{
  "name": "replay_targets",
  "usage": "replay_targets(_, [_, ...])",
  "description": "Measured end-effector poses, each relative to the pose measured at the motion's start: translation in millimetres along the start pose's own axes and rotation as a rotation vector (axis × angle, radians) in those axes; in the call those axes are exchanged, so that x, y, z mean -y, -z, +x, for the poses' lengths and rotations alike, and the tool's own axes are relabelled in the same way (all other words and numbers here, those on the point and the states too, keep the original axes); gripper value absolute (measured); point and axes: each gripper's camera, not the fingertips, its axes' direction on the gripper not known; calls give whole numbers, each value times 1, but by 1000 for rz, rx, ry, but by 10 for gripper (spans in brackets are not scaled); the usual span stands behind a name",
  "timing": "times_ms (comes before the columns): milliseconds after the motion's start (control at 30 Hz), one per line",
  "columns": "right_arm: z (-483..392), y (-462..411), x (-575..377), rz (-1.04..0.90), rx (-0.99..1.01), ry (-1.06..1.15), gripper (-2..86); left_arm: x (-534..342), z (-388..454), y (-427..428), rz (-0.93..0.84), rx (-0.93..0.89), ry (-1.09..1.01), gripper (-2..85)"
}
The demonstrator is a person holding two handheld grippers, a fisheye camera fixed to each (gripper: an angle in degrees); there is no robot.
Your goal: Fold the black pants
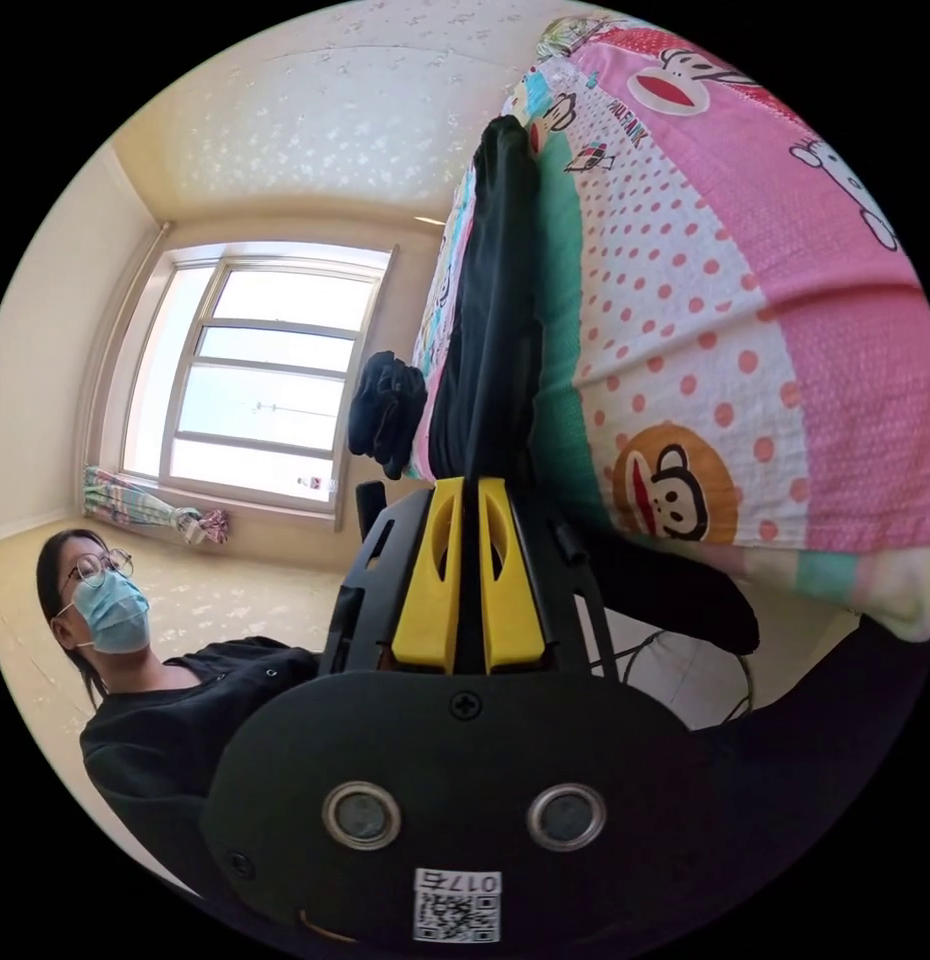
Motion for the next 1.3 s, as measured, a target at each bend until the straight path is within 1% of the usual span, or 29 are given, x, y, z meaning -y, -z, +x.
replay_targets(33, [1,0,-2,1,4,-7,30,-3,4,6,43,25,-26,109])
replay_targets(100, [3,0,-4,5,12,-16,29,-3,6,5,50,25,-58,110])
replay_targets(200, [8,-1,-8,16,38,-34,29,2,6,-21,-42,-34,-85,114])
replay_targets(267, [11,-3,-12,24,66,-49,30,-3,9,-28,-21,2,-84,108])
replay_targets(333, [13,-3,-15,31,83,-53,29,-11,13,-26,1,92,-81,66])
replay_targets(367, [13,-3,-18,34,86,-54,29,-12,12,-26,-9,95,-74,57])
replay_targets(467, [5,-3,-19,28,81,-42,29,-7,7,-9,-45,-38,-43,21])
replay_targets(533, [-9,-4,-17,14,102,6,28,2,12,24,-19,-128,-55,11])
replay_targets(600, [-29,-7,-11,-6,119,59,28,12,21,60,12,-143,-79,7])
replay_targets(667, [-60,-18,-2,-58,117,122,28,18,33,103,52,-121,-121,5])
replay_targets(733, [-86,-33,3,-109,103,181,29,21,51,154,74,-39,-183,7])
replay_targets(767, [-101,-47,5,-144,96,223,29,20,54,163,77,-19,-196,7])
replay_targets(833, [-116,-72,4,-175,66,261,31,15,59,187,98,120,-230,12])
replay_targets(867, [-117,-91,4,-199,29,273,32,13,57,188,99,168,-228,13])
replay_targets(900, [-115,-100,4,-211,3,272,33,11,45,184,77,241,-187,16])
replay_targets(933, [-104,-120,5,-241,-60,253,35,12,26,173,35,266,-125,20])
replay_targets(967, [-83,-140,6,-276,-127,190,38,11,14,166,10,268,-85,24])
replay_targets(1033, [-53,-163,5,-337,-184,91,46,2,-33,144,-56,250,102,38])
replay_targets(1100, [-39,-170,-1,-362,-186,56,62,-11,-49,148,-18,189,148,57])
replay_targets(1200, [-46,-155,-8,-308,-169,119,76,-22,-51,166,93,108,107,76])
replay_targets(1300, [-54,-132,-2,-196,-192,170,86,-5,-43,170,104,114,31,106])
